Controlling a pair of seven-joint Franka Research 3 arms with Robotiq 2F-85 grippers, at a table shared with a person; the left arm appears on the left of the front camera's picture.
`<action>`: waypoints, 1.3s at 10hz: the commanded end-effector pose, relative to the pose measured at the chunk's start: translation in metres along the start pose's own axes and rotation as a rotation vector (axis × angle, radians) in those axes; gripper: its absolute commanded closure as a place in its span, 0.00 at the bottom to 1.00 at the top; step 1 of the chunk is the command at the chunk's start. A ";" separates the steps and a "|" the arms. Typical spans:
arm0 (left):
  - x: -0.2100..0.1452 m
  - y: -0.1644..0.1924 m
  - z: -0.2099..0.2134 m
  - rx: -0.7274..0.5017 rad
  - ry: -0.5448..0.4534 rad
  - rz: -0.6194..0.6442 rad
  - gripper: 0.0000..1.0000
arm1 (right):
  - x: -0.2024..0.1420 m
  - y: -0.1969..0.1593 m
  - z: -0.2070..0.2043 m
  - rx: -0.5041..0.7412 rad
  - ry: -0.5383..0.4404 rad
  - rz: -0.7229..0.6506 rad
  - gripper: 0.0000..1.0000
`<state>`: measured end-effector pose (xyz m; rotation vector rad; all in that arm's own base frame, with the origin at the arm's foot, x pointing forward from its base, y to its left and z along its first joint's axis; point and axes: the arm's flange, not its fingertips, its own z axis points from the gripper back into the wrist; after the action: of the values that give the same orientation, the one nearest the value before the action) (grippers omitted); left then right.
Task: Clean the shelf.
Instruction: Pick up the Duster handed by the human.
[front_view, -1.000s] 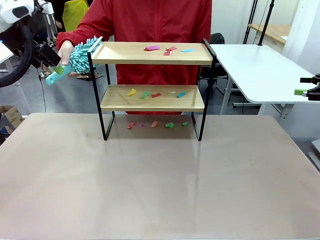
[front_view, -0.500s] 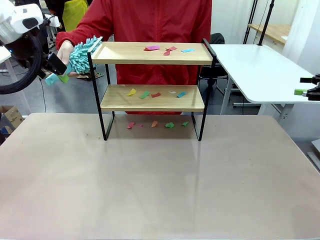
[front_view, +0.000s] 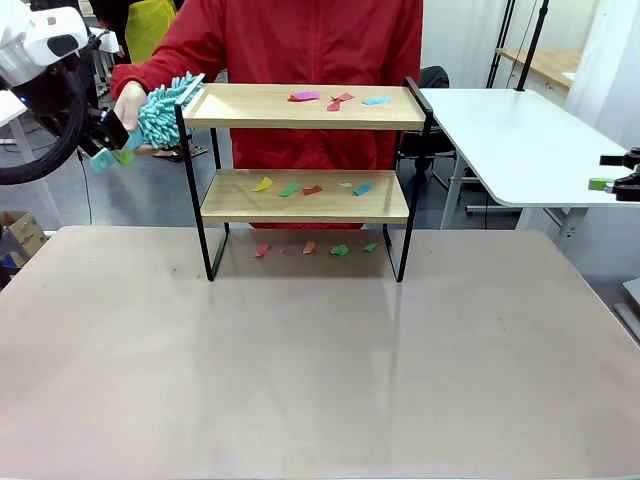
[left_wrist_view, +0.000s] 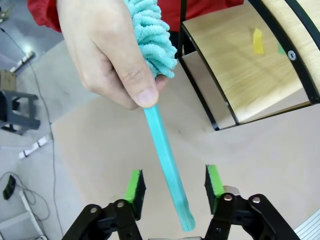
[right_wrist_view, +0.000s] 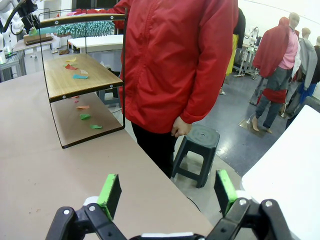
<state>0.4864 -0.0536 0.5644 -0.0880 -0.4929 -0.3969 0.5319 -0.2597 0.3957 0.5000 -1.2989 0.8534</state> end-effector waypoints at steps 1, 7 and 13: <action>0.002 -0.001 0.001 0.015 0.008 0.003 1.00 | 0.006 0.000 -0.001 -0.002 0.015 -0.015 0.00; 0.004 -0.002 0.001 -0.005 0.011 0.016 1.00 | 0.006 0.000 -0.001 -0.002 0.015 -0.015 0.00; 0.000 0.002 -0.001 0.000 0.006 0.013 1.00 | 0.006 0.000 -0.001 -0.002 0.015 -0.015 0.00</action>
<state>0.4891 -0.0468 0.5625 -0.0890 -0.4866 -0.3696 0.5319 -0.2597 0.3957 0.5000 -1.2989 0.8534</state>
